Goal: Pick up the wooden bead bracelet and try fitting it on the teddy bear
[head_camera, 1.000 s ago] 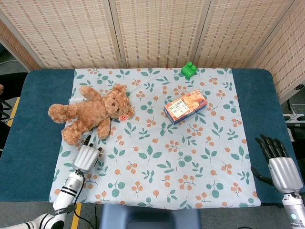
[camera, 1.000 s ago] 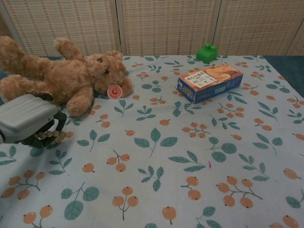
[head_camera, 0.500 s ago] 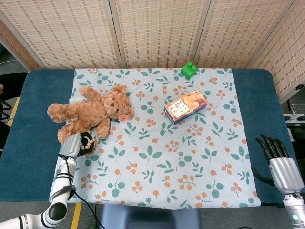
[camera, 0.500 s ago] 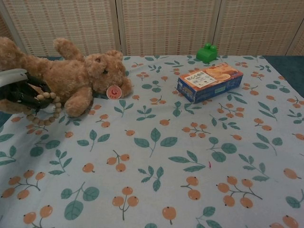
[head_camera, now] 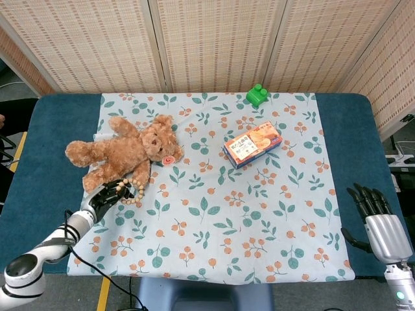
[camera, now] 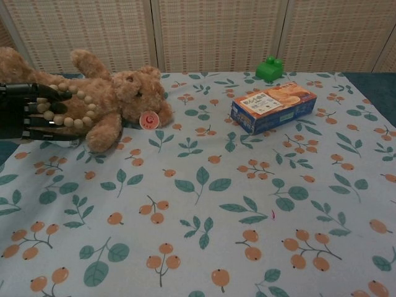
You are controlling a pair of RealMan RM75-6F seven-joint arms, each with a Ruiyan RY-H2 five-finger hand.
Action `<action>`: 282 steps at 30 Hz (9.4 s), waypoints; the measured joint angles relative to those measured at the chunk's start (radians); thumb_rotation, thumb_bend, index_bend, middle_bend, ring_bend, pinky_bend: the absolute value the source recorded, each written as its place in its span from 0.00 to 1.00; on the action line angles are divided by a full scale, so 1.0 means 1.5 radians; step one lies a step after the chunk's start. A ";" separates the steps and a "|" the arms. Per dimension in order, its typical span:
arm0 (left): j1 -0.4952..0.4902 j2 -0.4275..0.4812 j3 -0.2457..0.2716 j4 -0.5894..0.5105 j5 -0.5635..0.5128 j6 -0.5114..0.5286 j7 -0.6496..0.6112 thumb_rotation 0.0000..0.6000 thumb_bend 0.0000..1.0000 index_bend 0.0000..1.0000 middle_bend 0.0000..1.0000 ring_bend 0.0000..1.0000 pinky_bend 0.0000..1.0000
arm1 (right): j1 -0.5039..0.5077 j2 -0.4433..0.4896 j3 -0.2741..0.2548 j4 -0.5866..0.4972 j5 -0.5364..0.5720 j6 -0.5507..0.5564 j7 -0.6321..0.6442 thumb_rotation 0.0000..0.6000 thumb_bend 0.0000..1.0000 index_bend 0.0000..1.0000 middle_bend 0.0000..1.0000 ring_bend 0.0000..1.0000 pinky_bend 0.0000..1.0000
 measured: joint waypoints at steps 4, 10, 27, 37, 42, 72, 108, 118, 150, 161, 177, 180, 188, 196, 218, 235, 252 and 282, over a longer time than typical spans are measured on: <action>0.016 0.029 -0.016 0.018 0.000 -0.074 -0.083 1.00 0.68 0.45 0.66 0.43 0.14 | 0.000 0.000 0.000 -0.001 0.000 0.000 0.000 0.91 0.24 0.00 0.00 0.00 0.00; 0.031 0.039 -0.022 0.051 0.047 -0.119 -0.160 1.00 0.66 0.42 0.66 0.43 0.14 | -0.001 0.001 0.000 -0.001 0.001 0.000 0.000 0.91 0.24 0.00 0.00 0.00 0.00; 0.115 -0.035 -0.047 0.066 0.333 -0.193 -0.144 0.78 0.40 0.24 0.41 0.20 0.09 | -0.013 -0.018 0.003 0.036 -0.084 0.107 0.064 0.91 0.24 0.00 0.00 0.00 0.00; 0.104 -0.051 -0.021 0.078 0.360 -0.173 -0.195 0.70 0.40 0.43 0.55 0.24 0.09 | -0.018 -0.013 -0.003 0.044 -0.082 0.099 0.083 0.91 0.24 0.00 0.00 0.00 0.00; 0.084 -0.044 0.006 0.075 0.367 -0.143 -0.222 0.86 0.40 0.46 0.60 0.27 0.09 | -0.020 -0.011 -0.004 0.040 -0.081 0.099 0.079 0.90 0.24 0.00 0.00 0.00 0.00; 0.043 -0.028 0.046 0.083 0.420 -0.128 -0.325 0.50 0.54 0.55 0.67 0.30 0.09 | -0.015 -0.003 -0.009 0.028 -0.071 0.074 0.067 0.90 0.24 0.00 0.00 0.00 0.00; 0.031 -0.030 0.058 0.082 0.499 -0.140 -0.355 0.84 1.00 0.44 0.59 0.27 0.07 | -0.017 0.000 -0.008 0.027 -0.067 0.074 0.070 0.91 0.24 0.00 0.00 0.00 0.00; 0.037 -0.037 0.048 0.084 0.515 -0.145 -0.357 0.55 0.60 0.41 0.56 0.26 0.06 | -0.016 0.001 -0.009 0.027 -0.067 0.072 0.070 0.90 0.24 0.00 0.00 0.00 0.00; 0.042 -0.051 0.053 0.093 0.533 -0.141 -0.374 0.87 0.54 0.45 0.59 0.26 0.06 | -0.016 0.004 -0.010 0.023 -0.063 0.065 0.065 0.91 0.24 0.00 0.00 0.00 0.00; 0.039 -0.047 0.055 0.094 0.522 -0.146 -0.386 0.82 0.54 0.48 0.61 0.26 0.06 | -0.016 0.005 -0.011 0.021 -0.062 0.063 0.063 0.90 0.24 0.00 0.00 0.00 0.00; 0.049 -0.045 0.070 0.078 0.534 -0.127 -0.379 0.72 0.54 0.52 0.64 0.27 0.06 | -0.018 0.006 -0.010 0.022 -0.063 0.066 0.065 0.90 0.24 0.00 0.00 0.00 0.00; 0.046 -0.045 0.074 0.078 0.533 -0.125 -0.379 0.70 0.55 0.52 0.65 0.27 0.06 | -0.018 0.006 -0.010 0.021 -0.062 0.066 0.066 0.91 0.24 0.00 0.00 0.00 0.00; 0.038 -0.043 0.084 0.076 0.534 -0.117 -0.378 0.69 0.71 0.53 0.65 0.27 0.06 | -0.018 0.007 -0.010 0.022 -0.063 0.067 0.067 0.91 0.24 0.00 0.00 0.00 0.00; 0.031 -0.040 0.092 0.076 0.531 -0.114 -0.382 0.74 0.91 0.53 0.65 0.27 0.06 | -0.018 0.007 -0.009 0.022 -0.062 0.068 0.067 0.91 0.24 0.00 0.00 0.00 0.00; 0.054 -0.059 0.070 0.074 0.570 -0.118 -0.400 0.11 0.53 0.49 0.61 0.27 0.04 | -0.018 0.008 -0.011 0.019 -0.062 0.064 0.064 0.91 0.24 0.00 0.00 0.00 0.00; 0.041 -0.054 0.088 0.082 0.574 -0.121 -0.388 0.66 0.57 0.55 0.66 0.28 0.04 | -0.020 0.010 -0.010 0.020 -0.062 0.067 0.067 0.90 0.24 0.00 0.00 0.00 0.00; 0.030 -0.048 0.101 0.080 0.555 -0.114 -0.398 0.60 0.68 0.57 0.67 0.29 0.05 | -0.019 0.009 -0.011 0.019 -0.062 0.064 0.064 0.91 0.24 0.00 0.00 0.00 0.00; 0.025 -0.055 0.105 0.072 0.565 -0.111 -0.390 1.00 1.00 0.53 0.64 0.28 0.04 | -0.024 0.012 -0.011 0.022 -0.064 0.074 0.072 0.91 0.24 0.00 0.00 0.00 0.00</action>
